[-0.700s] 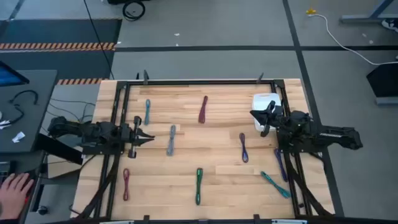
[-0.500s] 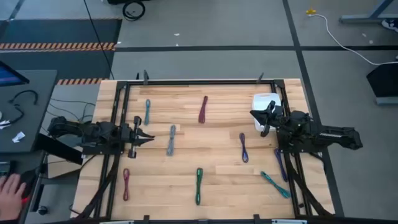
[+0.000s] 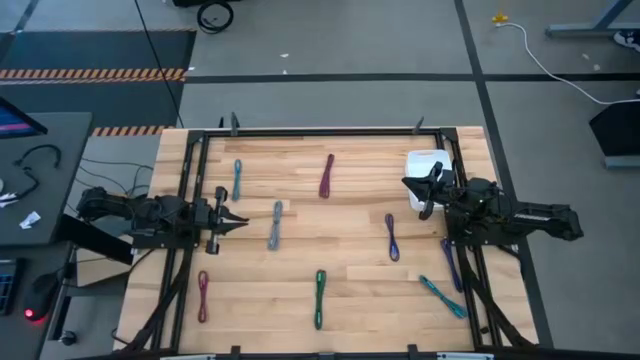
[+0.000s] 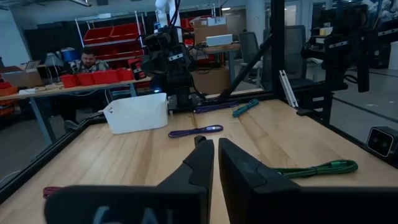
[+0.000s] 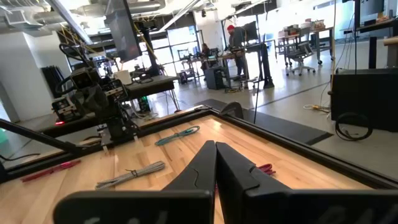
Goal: Pick and place USB-C Cables
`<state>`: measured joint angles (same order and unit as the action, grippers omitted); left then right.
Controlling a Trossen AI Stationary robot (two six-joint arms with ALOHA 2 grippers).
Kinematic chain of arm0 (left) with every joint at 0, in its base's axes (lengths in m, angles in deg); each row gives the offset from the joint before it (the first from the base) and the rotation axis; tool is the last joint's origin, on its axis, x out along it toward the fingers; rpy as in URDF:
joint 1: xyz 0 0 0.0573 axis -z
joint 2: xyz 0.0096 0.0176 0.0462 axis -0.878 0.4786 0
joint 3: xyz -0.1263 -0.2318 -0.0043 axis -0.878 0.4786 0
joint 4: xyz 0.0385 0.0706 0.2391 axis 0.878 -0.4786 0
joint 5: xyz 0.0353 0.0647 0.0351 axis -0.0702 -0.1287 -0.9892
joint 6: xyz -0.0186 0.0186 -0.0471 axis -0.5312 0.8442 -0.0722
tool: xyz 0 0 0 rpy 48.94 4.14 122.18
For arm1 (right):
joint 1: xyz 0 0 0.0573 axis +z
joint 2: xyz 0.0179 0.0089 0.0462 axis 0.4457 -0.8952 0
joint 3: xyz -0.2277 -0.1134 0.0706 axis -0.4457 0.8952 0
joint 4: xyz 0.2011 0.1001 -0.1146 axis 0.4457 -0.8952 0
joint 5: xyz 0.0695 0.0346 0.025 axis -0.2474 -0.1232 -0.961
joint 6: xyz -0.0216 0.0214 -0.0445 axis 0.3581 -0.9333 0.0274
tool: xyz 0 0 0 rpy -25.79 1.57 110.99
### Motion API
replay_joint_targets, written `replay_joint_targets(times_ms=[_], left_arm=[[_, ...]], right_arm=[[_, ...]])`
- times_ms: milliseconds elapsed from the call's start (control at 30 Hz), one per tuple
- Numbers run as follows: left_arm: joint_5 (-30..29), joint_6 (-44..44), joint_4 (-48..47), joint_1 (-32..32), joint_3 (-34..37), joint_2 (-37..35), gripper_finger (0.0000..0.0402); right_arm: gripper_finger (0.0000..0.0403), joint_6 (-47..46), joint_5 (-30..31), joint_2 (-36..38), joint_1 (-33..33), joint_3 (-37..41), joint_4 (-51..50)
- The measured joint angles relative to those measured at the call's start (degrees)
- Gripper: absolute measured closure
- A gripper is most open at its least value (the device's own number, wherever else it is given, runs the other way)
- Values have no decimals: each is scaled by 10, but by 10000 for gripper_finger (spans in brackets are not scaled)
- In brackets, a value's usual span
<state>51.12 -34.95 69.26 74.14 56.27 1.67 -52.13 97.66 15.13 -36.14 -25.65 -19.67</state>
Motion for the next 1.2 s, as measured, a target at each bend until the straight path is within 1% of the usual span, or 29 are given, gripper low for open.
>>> replay_joint_targets(times_ms=[267,600,900,1200], left_arm=[[0,0,0,0,0,0,363],[0,0,0,0,0,0,371],[0,0,0,0,0,0,363],[0,0,0,0,0,0,371]], right_arm=[[392,0,0,0,0,0,0],[392,0,0,0,0,0,0],[392,0,0,0,0,0,0],[392,0,0,0,0,0,0]])
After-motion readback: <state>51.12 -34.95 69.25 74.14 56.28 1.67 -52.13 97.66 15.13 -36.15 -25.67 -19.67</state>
